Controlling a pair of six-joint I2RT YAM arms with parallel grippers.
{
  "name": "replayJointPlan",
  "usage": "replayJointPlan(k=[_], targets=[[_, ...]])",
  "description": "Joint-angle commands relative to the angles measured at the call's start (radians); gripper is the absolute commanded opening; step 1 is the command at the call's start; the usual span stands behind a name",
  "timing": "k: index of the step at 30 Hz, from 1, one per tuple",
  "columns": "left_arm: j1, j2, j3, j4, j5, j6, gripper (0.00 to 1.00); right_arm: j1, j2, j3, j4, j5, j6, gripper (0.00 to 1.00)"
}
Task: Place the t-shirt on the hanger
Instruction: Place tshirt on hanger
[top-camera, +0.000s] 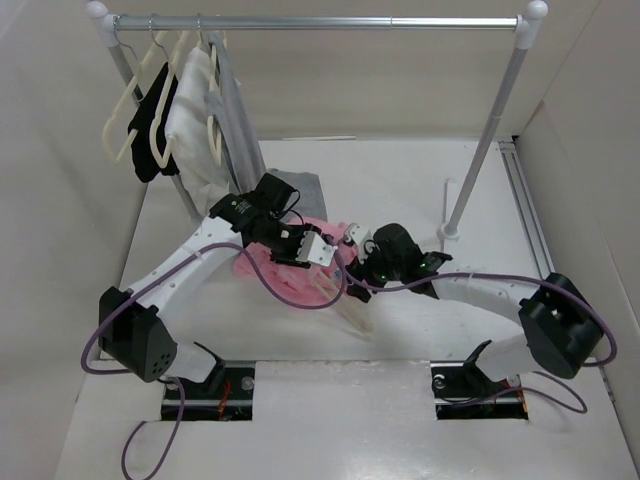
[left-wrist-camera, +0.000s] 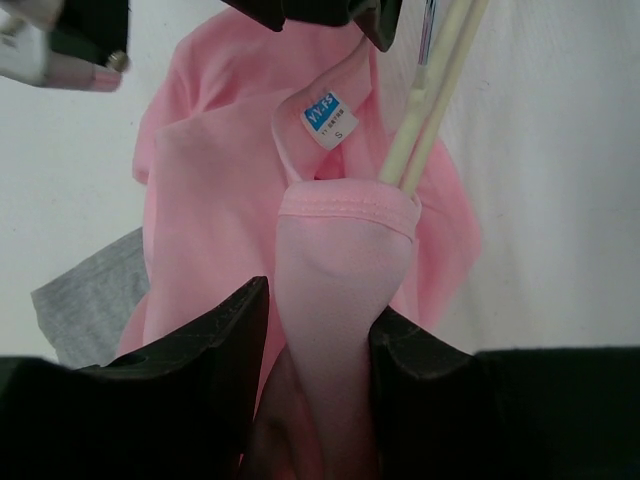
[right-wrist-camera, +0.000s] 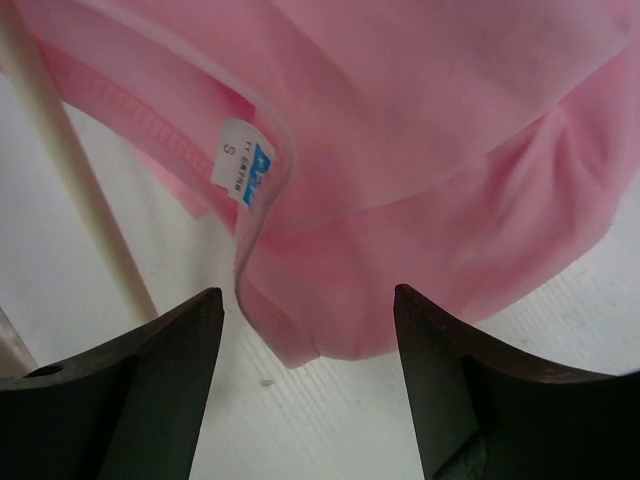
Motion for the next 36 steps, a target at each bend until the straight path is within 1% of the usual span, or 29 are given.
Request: replayJointPlan(k=[1, 5, 7, 8, 11, 13, 15, 16, 18, 19, 20, 21, 23, 26, 27, 29, 31, 32, 33, 34, 36], targets=[[-0.003, -0.029, -0.012, -0.01, 0.038, 0.006, 0.0, 0.027, 0.036, 0.028, 0.072, 0.031, 0.034, 0.74], [-0.003, -0.029, -0.012, -0.001, 0.038, -0.003, 0.0, 0.037, 0.083, 0.037, 0.104, 0.056, 0.074, 0.74], [-0.003, -0.029, -0.012, -0.001, 0.038, -0.014, 0.0, 0.037, 0.093, 0.037, 0.104, 0.096, 0.095, 0.61], [-0.003, -0.029, -0.012, -0.001, 0.047, -0.027, 0.0, 0.037, 0.108, 0.037, 0.113, 0.106, 0.104, 0.48], [0.008, -0.029, -0.012, 0.008, 0.081, -0.064, 0.0, 0.037, 0.136, 0.037, 0.124, 0.107, 0.114, 0.25], [0.051, -0.029, 0.019, -0.003, 0.142, -0.081, 0.0, 0.037, 0.145, 0.037, 0.124, 0.107, 0.114, 0.0], [0.083, -0.029, 0.041, -0.003, 0.184, -0.122, 0.0, 0.001, 0.116, 0.002, 0.124, 0.107, 0.152, 0.0], [0.126, -0.017, 0.054, -0.013, 0.202, -0.133, 0.0, -0.018, 0.099, -0.015, 0.124, 0.107, 0.166, 0.0], [0.177, -0.006, 0.093, -0.014, 0.267, -0.158, 0.0, -0.082, 0.058, -0.07, 0.124, 0.107, 0.192, 0.0], [0.229, 0.008, 0.105, -0.014, 0.287, -0.181, 0.0, -0.106, 0.01, -0.09, 0.124, 0.107, 0.218, 0.0], [0.252, 0.017, 0.129, -0.014, 0.317, -0.181, 0.0, -0.131, -0.014, -0.107, 0.113, 0.094, 0.229, 0.0], [0.269, 0.017, 0.143, -0.014, 0.317, -0.19, 0.0, -0.172, -0.039, -0.134, 0.095, 0.094, 0.229, 0.0], [0.278, 0.029, 0.153, 0.0, 0.317, -0.201, 0.0, -0.202, -0.105, -0.147, 0.049, 0.094, 0.241, 0.0], [0.278, 0.017, 0.153, 0.104, 0.294, -0.305, 0.0, -0.226, -0.168, -0.136, -0.014, 0.094, 0.241, 0.0], [0.278, 0.008, 0.144, 0.127, 0.272, -0.325, 0.0, -0.242, -0.183, -0.136, -0.064, 0.103, 0.241, 0.0], [0.278, -0.003, 0.134, 0.189, 0.236, -0.42, 0.0, -0.274, -0.229, -0.136, -0.109, 0.104, 0.241, 0.0], [0.315, -0.012, 0.125, 0.268, 0.212, -0.499, 0.0, -0.32, -0.275, -0.136, -0.164, 0.113, 0.241, 0.0], [0.315, -0.012, 0.125, 0.291, 0.212, -0.529, 0.0, -0.334, -0.275, -0.136, -0.181, 0.113, 0.241, 0.0], [0.342, -0.021, 0.125, 0.314, 0.212, -0.553, 0.0, -0.346, -0.298, -0.136, -0.197, 0.113, 0.241, 0.0], [0.358, -0.021, 0.125, 0.328, 0.253, -0.563, 0.0, -0.357, -0.298, -0.136, -0.223, 0.113, 0.241, 0.0], [0.367, -0.021, 0.134, 0.329, 0.268, -0.563, 0.0, -0.371, -0.309, -0.136, -0.246, 0.113, 0.229, 0.0]])
